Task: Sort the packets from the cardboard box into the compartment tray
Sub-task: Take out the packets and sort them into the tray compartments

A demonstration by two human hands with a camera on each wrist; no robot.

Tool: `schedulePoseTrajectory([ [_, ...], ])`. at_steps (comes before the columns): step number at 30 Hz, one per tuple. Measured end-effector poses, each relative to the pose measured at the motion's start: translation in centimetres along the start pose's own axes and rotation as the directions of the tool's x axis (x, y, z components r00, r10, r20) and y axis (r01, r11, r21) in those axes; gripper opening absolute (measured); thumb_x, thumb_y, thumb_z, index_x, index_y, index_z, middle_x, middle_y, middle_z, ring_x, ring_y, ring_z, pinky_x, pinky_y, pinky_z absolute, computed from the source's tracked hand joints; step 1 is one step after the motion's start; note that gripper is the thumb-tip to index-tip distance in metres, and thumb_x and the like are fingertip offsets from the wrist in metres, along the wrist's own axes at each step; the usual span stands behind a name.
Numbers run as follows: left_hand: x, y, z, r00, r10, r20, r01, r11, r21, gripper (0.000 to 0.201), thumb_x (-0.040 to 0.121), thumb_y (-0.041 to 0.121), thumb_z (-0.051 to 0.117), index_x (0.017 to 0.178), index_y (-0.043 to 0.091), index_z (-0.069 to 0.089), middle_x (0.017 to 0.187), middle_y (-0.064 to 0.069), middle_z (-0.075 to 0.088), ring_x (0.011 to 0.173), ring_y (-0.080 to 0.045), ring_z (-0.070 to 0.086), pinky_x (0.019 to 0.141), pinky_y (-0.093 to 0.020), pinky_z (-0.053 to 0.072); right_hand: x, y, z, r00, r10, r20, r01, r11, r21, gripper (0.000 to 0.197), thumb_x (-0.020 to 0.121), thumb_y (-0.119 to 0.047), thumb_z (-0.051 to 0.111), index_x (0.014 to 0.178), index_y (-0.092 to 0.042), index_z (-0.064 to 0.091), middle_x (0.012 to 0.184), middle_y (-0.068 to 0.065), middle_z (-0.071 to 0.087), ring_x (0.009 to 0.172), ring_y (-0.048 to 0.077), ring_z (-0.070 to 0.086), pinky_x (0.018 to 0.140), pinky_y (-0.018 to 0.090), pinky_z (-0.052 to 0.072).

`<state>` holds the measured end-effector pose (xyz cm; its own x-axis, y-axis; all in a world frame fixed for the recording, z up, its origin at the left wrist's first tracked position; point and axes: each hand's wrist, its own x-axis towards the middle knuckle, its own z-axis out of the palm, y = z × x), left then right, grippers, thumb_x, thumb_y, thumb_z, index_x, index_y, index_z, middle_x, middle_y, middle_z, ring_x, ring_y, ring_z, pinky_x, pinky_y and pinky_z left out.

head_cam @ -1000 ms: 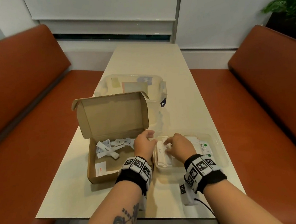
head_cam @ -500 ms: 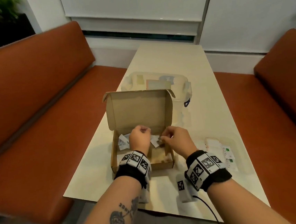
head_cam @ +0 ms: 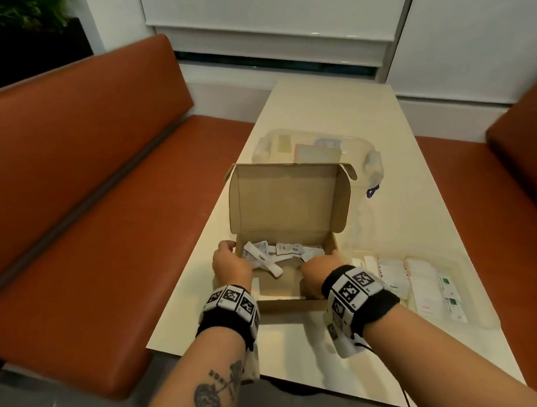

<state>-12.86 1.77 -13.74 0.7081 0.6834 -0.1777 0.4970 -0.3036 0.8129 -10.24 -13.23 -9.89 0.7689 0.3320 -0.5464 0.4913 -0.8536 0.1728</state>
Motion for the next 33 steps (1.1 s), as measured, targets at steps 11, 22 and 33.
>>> schedulePoseTrajectory([
  [11, -0.1, 0.1, 0.1, 0.999, 0.027, 0.025, -0.025, 0.997, -0.074, 0.024, 0.087, -0.011, 0.047, 0.107, 0.001, 0.056, 0.107, -0.019, 0.063, 0.097, -0.034, 0.058, 0.072, -0.033, 0.043, -0.2, -0.1, -0.7, 0.981, -0.025, -0.191, 0.107, 0.895, 0.432, 0.014, 0.088, -0.009, 0.058, 0.101, -0.009, 0.062, 0.105, 0.011, 0.063, 0.101, 0.027, 0.060, 0.083, 0.031, 0.047],
  [22, -0.1, 0.0, 0.0, 0.999, 0.016, 0.040, -0.013, 0.997, -0.076, 0.027, 0.087, -0.011, 0.047, 0.109, 0.001, 0.056, 0.109, -0.019, 0.063, 0.097, -0.034, 0.058, 0.070, -0.030, 0.041, 0.2, -2.4, 0.2, 0.994, -0.108, -0.022, 0.107, 0.893, 0.438, 0.031, 0.088, -0.026, 0.064, 0.110, -0.003, 0.063, 0.106, 0.014, 0.065, 0.085, 0.021, 0.054, 0.068, 0.026, 0.040],
  [33, -0.2, 0.2, -0.3, 0.999, -0.003, 0.052, 0.009, 0.994, -0.109, 0.027, 0.087, -0.011, 0.046, 0.109, 0.000, 0.056, 0.109, -0.019, 0.063, 0.098, -0.034, 0.058, 0.072, -0.032, 0.041, 1.7, -4.5, 0.7, 0.989, 0.016, -0.146, 0.100, 0.660, 0.744, 0.003, 0.088, -0.010, 0.062, 0.085, -0.011, 0.063, 0.096, 0.010, 0.070, 0.085, 0.024, 0.067, 0.083, 0.040, 0.056],
])
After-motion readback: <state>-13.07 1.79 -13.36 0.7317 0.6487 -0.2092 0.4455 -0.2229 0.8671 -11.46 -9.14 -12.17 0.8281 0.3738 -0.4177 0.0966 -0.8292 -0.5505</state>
